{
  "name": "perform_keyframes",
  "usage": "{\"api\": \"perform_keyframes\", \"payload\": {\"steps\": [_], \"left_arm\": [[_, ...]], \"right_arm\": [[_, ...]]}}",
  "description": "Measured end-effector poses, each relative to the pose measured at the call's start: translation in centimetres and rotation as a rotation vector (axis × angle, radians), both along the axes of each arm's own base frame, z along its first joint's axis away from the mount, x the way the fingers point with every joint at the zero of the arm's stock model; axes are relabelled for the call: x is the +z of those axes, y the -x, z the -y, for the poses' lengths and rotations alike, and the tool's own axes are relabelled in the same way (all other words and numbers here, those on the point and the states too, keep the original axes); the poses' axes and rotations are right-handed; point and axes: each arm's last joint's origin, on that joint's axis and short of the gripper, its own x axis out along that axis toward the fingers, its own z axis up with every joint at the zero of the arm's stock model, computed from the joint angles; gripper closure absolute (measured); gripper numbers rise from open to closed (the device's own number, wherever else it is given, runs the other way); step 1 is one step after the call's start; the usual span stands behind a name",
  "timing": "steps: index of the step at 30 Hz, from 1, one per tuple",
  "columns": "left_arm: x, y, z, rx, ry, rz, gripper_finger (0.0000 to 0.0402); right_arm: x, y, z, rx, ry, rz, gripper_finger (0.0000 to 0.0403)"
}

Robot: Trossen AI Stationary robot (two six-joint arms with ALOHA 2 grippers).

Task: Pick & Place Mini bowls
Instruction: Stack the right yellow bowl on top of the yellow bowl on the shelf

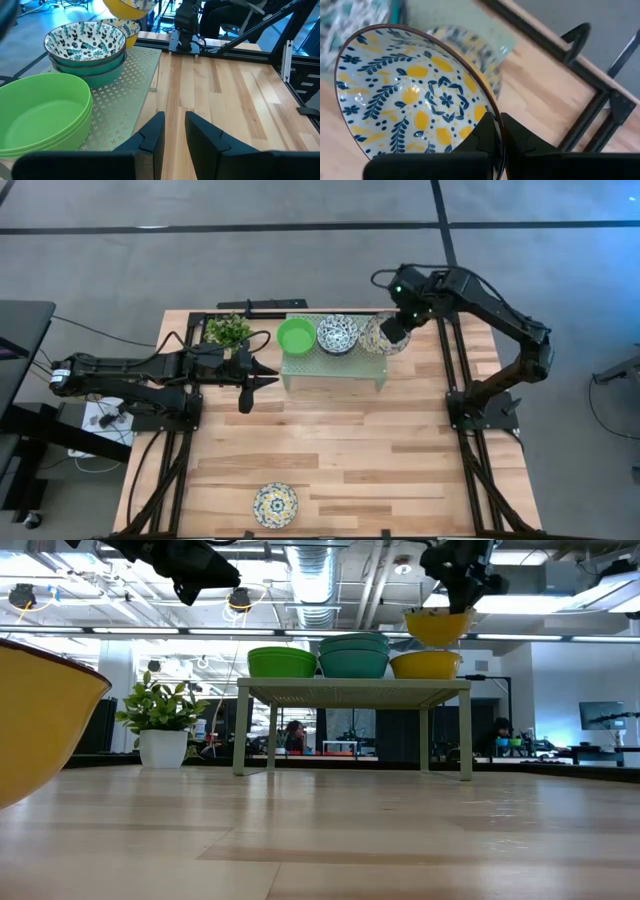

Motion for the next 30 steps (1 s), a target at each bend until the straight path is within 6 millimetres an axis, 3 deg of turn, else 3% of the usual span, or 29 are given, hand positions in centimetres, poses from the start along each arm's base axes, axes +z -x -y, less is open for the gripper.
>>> {"api": "perform_keyframes", "payload": {"steps": [8,19,30], "left_arm": [[0.0,0.0,0.0,0.001,0.003,0.0,0.0325],[0.0,0.0,0.0,0.001,0.003,0.0,0.0325],[0.0,0.0,0.0,0.001,0.003,0.0,0.0325]], "right_arm": [[-0.3,0.8,2.2,-0.03,-0.027,0.055,0.0397],[-2.2,0.4,2.5,-0.001,-0.068,0.039,0.0397],[-2.5,0.0,2.7,0.011,-0.076,0.055,0.0397]]}}
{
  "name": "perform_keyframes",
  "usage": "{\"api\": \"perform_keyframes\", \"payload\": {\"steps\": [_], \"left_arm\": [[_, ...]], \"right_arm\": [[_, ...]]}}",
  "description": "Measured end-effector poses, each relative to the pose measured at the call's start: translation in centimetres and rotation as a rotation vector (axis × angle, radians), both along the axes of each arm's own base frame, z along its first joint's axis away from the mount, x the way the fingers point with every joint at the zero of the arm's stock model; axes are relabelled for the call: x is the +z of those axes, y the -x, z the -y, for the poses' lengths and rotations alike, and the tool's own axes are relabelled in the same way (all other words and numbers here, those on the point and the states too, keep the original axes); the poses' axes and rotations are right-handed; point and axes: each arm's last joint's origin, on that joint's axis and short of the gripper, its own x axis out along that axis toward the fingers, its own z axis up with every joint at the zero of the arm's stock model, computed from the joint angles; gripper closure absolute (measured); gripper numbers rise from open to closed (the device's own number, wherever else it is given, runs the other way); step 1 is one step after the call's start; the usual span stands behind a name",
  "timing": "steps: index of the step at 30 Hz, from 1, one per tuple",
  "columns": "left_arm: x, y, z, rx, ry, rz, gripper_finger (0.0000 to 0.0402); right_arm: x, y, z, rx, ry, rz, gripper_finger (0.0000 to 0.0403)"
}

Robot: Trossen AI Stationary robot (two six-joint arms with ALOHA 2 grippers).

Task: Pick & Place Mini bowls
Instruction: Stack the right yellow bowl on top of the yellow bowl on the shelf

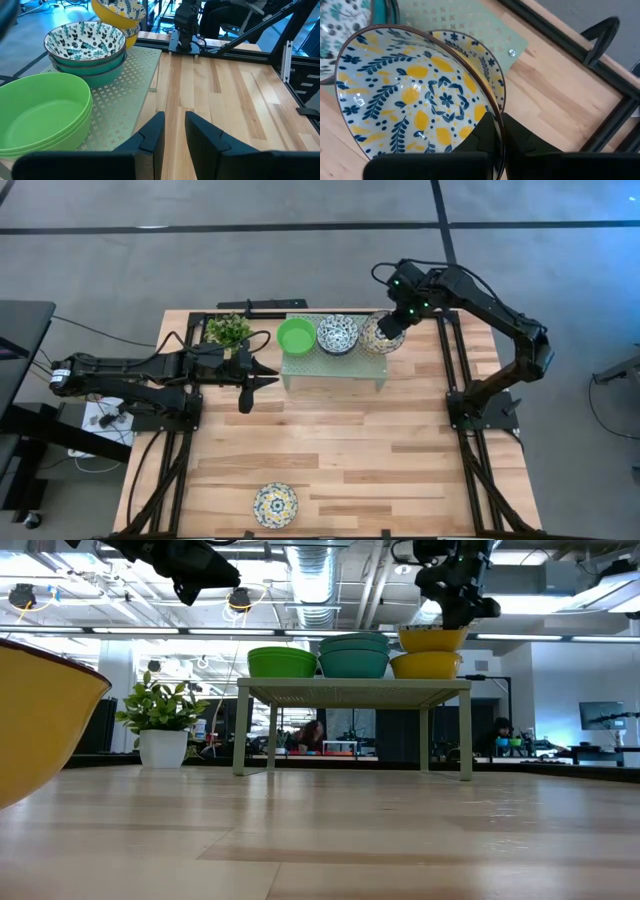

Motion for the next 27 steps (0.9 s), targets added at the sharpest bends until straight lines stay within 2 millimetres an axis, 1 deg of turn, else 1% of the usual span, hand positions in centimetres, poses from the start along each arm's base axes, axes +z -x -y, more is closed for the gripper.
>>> {"api": "perform_keyframes", "payload": {"steps": [8,12,15,23,27], "left_arm": [[0.0,0.0,0.0,0.0,0.0,0.0,0.0325],[0.0,0.0,0.0,0.0,0.0,0.0,0.0325],[0.0,0.0,0.0,0.0,0.0,0.0,0.0325],[0.0,0.0,0.0,0.0,0.0,0.0,0.0325],[0.0,0.0,0.0,0.0,0.0,0.0,0.0325]], "right_arm": [[-1.6,-1.4,0.8,0.024,-0.049,-0.036,0.0397],[-2.2,-1.7,1.3,0.019,-0.073,-0.056,0.0397],[-2.3,-1.8,1.3,0.024,-0.093,-0.049,0.0394],[-2.4,-1.9,1.4,0.06,-0.079,-0.05,0.0355],[-2.4,-2.0,1.4,0.06,-0.076,-0.048,0.0344]]}}
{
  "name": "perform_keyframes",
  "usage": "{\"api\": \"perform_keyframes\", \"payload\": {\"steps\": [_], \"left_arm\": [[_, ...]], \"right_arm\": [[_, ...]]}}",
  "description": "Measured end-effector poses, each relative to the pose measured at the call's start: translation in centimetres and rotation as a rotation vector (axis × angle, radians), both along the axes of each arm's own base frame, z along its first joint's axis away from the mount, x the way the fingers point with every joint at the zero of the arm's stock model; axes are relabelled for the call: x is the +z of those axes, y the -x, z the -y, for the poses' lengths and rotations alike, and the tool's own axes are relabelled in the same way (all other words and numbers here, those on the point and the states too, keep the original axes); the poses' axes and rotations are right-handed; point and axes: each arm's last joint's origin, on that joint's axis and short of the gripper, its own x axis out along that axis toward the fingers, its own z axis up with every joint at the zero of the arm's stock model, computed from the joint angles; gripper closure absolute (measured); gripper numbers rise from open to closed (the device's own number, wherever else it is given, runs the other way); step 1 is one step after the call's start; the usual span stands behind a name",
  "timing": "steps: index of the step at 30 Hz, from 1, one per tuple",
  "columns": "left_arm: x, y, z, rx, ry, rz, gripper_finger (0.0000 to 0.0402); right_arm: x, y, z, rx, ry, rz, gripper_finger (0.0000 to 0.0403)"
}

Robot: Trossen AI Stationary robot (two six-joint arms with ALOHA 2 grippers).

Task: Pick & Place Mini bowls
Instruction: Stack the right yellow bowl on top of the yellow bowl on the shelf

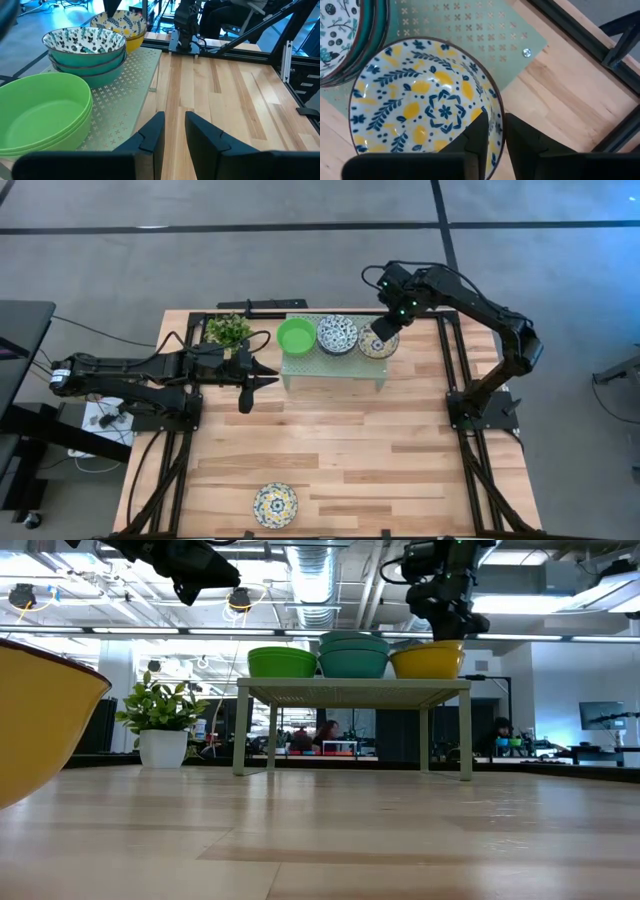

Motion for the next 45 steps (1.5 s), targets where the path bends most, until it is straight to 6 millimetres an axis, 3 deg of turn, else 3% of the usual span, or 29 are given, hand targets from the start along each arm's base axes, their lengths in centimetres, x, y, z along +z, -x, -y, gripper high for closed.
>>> {"api": "perform_keyframes", "payload": {"steps": [45], "left_arm": [[0.0,0.0,0.0,0.0,0.0,0.0,0.0325]], "right_arm": [[-0.1,-0.7,-0.9,0.116,0.014,-0.018,0.0341]]}}
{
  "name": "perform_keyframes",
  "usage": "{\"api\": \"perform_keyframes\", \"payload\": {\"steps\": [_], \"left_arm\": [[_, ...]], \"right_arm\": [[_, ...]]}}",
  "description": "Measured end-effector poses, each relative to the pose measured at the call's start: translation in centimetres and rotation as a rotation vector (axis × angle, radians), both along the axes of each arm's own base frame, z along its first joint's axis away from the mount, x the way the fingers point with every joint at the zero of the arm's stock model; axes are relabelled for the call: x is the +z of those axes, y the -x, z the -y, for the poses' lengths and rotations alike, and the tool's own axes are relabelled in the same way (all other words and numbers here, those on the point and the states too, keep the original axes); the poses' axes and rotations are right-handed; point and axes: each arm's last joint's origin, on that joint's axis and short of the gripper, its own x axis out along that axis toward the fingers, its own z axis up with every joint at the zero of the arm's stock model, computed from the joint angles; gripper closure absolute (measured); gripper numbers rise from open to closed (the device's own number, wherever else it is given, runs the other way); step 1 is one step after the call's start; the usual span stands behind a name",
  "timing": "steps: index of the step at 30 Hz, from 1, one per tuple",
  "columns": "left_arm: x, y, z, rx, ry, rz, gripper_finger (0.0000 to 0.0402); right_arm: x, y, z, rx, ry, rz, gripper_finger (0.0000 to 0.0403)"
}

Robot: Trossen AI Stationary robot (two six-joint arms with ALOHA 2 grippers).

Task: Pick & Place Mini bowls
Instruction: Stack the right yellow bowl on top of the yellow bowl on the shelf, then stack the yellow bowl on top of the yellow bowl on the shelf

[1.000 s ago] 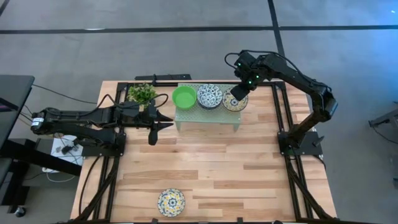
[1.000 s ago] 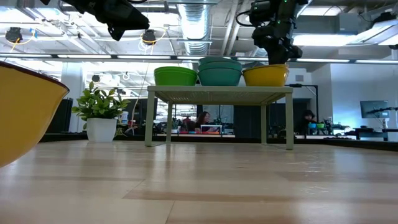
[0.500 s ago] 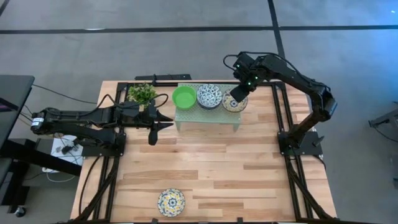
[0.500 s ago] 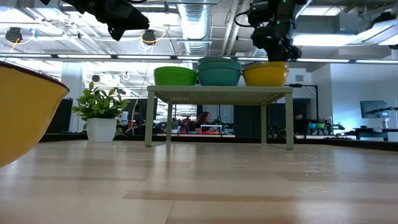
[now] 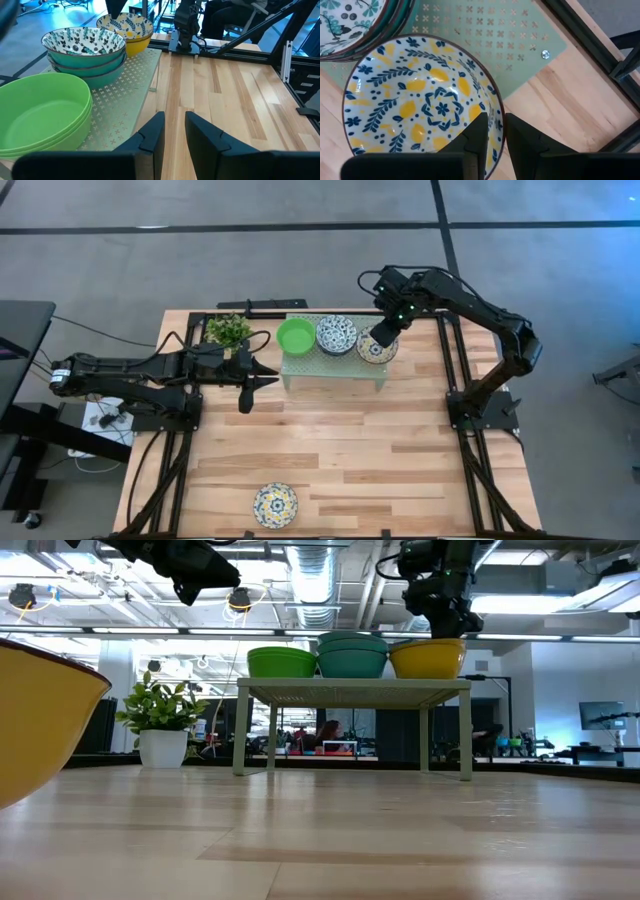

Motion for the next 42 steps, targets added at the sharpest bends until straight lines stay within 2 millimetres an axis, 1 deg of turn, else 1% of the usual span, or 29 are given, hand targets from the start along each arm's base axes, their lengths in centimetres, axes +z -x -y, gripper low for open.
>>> {"api": "perform_keyframes", "payload": {"steps": [6,12,20,25,29,31,34,36,39,42], "left_arm": [[0.0,0.0,0.0,0.0,0.0,0.0,0.0325],[0.0,0.0,0.0,0.0,0.0,0.0,0.0325],[0.0,0.0,0.0,0.0,0.0,0.0,0.0325],[0.0,0.0,0.0,0.0,0.0,0.0,0.0325],[0.0,0.0,0.0,-0.002,0.001,0.0,0.0325],[0.0,0.0,0.2,-0.039,0.011,0.0,0.0325],[0.0,0.0,1.1,-0.171,0.046,0.0,0.0325],[0.0,0.1,1.9,-0.285,0.066,0.0,0.0325],[0.0,0.2,3.6,-0.433,0.086,-0.006,0.0325],[-0.5,0.2,5.7,-0.555,0.052,-0.028,0.0325]], "right_arm": [[0.0,0.0,0.0,-0.001,0.004,0.004,0.0341],[0.1,0.1,0.4,-0.004,0.063,-0.022,0.0342],[0.2,0.1,0.2,0.013,0.032,-0.011,0.0342],[1.6,0.0,0.0,0.019,0.051,0.023,0.0342],[3.6,0.1,-0.6,0.026,0.065,0.048,0.0342],[4.6,0.2,-1.0,0.038,0.071,0.059,0.0342],[5.9,0.1,-2.2,0.076,0.075,0.068,0.0342],[6.4,-0.3,-3.4,0.135,0.075,0.071,0.0342],[6.7,-1.2,-6.4,0.313,0.047,0.095,0.0342],[6.9,-2.5,-10.2,0.506,0.046,0.129,0.0342]]}}
